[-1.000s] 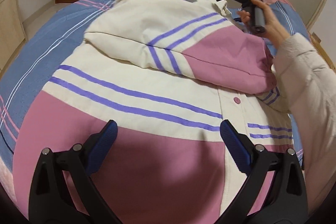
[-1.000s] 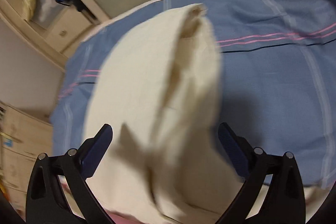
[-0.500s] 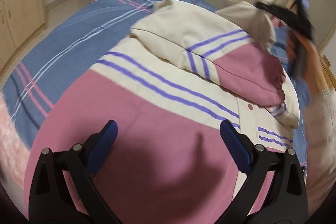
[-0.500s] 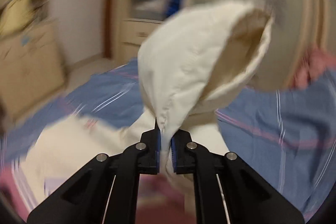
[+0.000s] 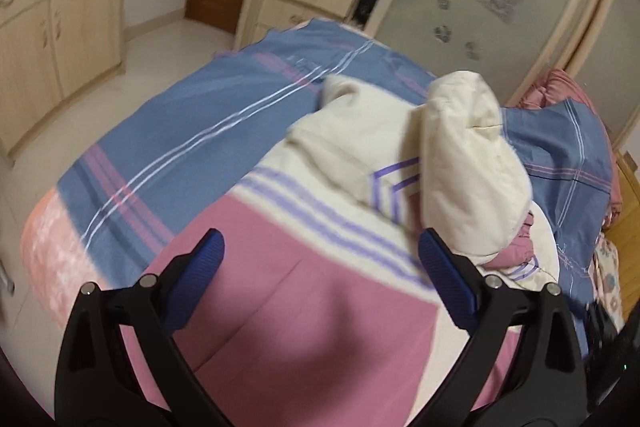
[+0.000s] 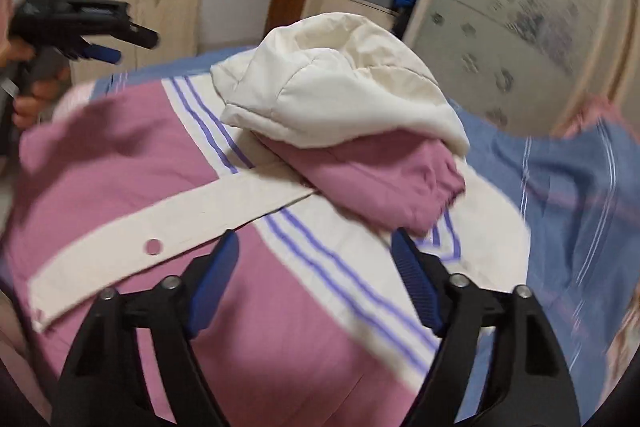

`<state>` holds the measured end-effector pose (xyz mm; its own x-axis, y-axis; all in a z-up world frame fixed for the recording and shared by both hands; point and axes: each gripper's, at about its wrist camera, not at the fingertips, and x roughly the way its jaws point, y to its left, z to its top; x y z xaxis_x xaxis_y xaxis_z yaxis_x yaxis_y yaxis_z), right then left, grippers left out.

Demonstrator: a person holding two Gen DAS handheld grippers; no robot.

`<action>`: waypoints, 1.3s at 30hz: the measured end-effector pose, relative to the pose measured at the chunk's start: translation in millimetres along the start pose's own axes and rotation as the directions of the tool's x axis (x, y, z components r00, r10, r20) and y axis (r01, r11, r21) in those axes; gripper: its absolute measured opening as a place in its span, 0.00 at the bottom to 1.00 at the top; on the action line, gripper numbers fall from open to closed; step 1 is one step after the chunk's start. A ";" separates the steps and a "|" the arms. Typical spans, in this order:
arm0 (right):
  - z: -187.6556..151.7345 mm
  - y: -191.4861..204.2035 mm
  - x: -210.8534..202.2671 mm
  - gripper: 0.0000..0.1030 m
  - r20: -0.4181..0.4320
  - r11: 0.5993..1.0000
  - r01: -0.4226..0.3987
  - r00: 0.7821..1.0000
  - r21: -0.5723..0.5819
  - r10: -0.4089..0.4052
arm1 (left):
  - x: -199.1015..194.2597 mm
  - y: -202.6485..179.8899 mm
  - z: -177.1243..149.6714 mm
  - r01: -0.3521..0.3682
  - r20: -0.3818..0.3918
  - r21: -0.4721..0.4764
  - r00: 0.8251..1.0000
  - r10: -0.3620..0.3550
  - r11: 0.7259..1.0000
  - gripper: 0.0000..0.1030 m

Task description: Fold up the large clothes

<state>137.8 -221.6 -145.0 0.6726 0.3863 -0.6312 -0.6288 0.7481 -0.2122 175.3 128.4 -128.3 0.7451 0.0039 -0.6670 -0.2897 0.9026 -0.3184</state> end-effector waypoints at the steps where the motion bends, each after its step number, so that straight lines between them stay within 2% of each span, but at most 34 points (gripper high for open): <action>1: -6.5 1.4 -11.6 0.71 0.009 0.999 0.001 1.000 0.041 -0.001 | 2.6 -17.7 7.7 0.024 0.012 0.038 1.000 -0.025 0.999 0.81; 3: -20.2 1.9 -24.4 0.71 0.029 0.992 -0.008 1.000 0.123 0.005 | 11.7 -56.9 21.7 0.075 0.013 0.125 0.997 -0.077 0.989 0.56; 4: -23.7 2.5 -26.6 0.71 0.031 0.988 -0.017 0.999 0.156 0.012 | 20.6 -74.9 26.4 0.094 0.000 0.165 0.995 -0.095 0.982 0.48; 5: -24.4 -0.9 -26.1 0.71 0.032 0.983 -0.026 0.999 0.182 0.020 | 31.1 -89.4 28.8 0.101 -0.014 0.199 0.995 -0.100 0.975 0.33; 6: -25.2 -0.6 -23.4 0.71 0.033 0.977 -0.038 0.999 0.208 0.032 | 45.8 -103.7 29.0 0.094 -0.040 0.233 0.995 -0.087 0.968 0.28; 7: -29.0 -3.9 -23.7 0.71 0.033 0.969 -0.049 0.999 0.242 0.042 | 67.8 -116.7 25.8 0.080 -0.099 0.269 0.994 -0.055 0.960 0.26; 8: -22.9 -9.1 -14.0 0.71 0.028 0.962 -0.049 0.999 0.267 0.043 | 82.8 -123.7 19.0 0.075 -0.148 0.287 0.988 -0.033 0.955 0.19; 9: -22.5 -11.8 -12.8 0.71 0.023 0.955 -0.045 0.999 0.294 0.040 | 106.7 -127.0 8.3 0.064 -0.219 0.302 0.976 0.004 0.951 0.19; 11: -18.1 -23.0 -12.3 0.71 0.033 0.939 -0.042 0.999 0.341 0.033 | 138.1 -125.2 -14.2 0.041 -0.300 0.336 0.952 0.066 0.941 0.17; 13: -2.8 -35.3 -11.2 0.71 0.066 0.928 -0.044 0.998 0.369 0.021 | 151.4 -121.9 -31.8 0.000 -0.272 0.387 0.955 0.114 0.922 0.17; 15: 22.8 -45.5 -8.2 0.71 0.107 0.924 -0.043 0.994 0.380 0.002 | 151.2 -121.5 -37.9 -0.015 -0.249 0.404 0.960 0.126 0.915 0.17; 18: 79.3 -57.5 10.3 0.70 0.174 0.925 -0.080 0.985 0.371 0.016 | 152.2 -115.3 -34.8 0.005 -0.283 0.358 0.954 0.103 0.934 0.17; 20: 120.3 -63.5 38.6 0.59 0.193 0.930 -0.092 0.981 0.355 0.024 | 154.1 -108.2 -34.4 0.022 -0.295 0.339 0.952 0.084 0.940 0.17; 21: 140.9 -67.7 57.6 0.57 0.187 0.928 -0.118 0.981 0.354 0.054 | 154.9 -105.7 -35.1 0.027 -0.292 0.334 0.953 0.076 0.942 0.17; 22: 155.9 -72.5 74.5 0.47 0.185 0.920 -0.147 0.979 0.364 0.084 | 156.1 -103.4 -36.1 0.031 -0.287 0.331 0.955 0.069 0.943 0.17; 23: 173.5 -76.5 99.4 0.42 0.168 0.907 -0.175 0.979 0.383 0.118 | 157.4 -101.7 -36.9 0.034 -0.283 0.328 0.957 0.063 0.944 0.17; 24: 187.3 -77.6 125.5 0.42 0.133 0.901 -0.190 0.980 0.391 0.149 | 156.7 -99.6 -37.5 0.039 -0.277 0.322 0.959 0.055 0.946 0.17; 26: 203.4 -72.9 182.6 0.41 0.023 0.899 -0.168 0.985 0.405 0.173 | 156.7 -95.3 -38.9 0.048 -0.269 0.313 0.962 0.040 0.948 0.17; 29: 192.9 -68.8 261.6 0.41 -0.143 0.887 -0.095 0.974 0.453 0.177 | 156.7 -89.3 -41.8 0.042 -0.252 0.321 0.967 0.043 0.946 0.17; 30: 185.3 -66.0 279.7 0.41 -0.176 0.889 -0.058 0.972 0.454 0.153 | 157.7 -88.4 -42.7 0.036 -0.242 0.329 0.969 0.047 0.944 0.17; 33: 183.5 -54.3 274.1 0.41 -0.156 0.918 -0.023 0.983 0.396 0.092 | 159.4 -85.6 -44.7 0.037 -0.229 0.339 0.972 0.045 0.940 0.17; 35: 184.4 -55.6 244.8 0.41 -0.105 0.910 -0.067 0.987 0.409 0.119 | 153.6 -78.5 -40.2 0.063 -0.226 0.319 0.974 0.011 0.946 0.17; 37: 179.6 -61.7 204.4 0.42 -0.013 0.898 -0.129 0.989 0.421 0.148 | 137.9 -71.8 -34.4 0.087 -0.207 0.295 0.978 -0.025 0.952 0.17; 39: 167.8 -65.5 165.3 0.42 0.042 0.910 -0.124 0.992 0.396 0.117 | 113.8 -67.0 -29.6 0.088 -0.159 0.290 0.986 -0.043 0.953 0.21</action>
<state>355.7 -116.3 -110.2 0.6104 0.4936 -0.6195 -0.5012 0.8463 0.1805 261.7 55.6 -202.9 0.6517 -0.1036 -0.7514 -0.0359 0.9853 -0.1670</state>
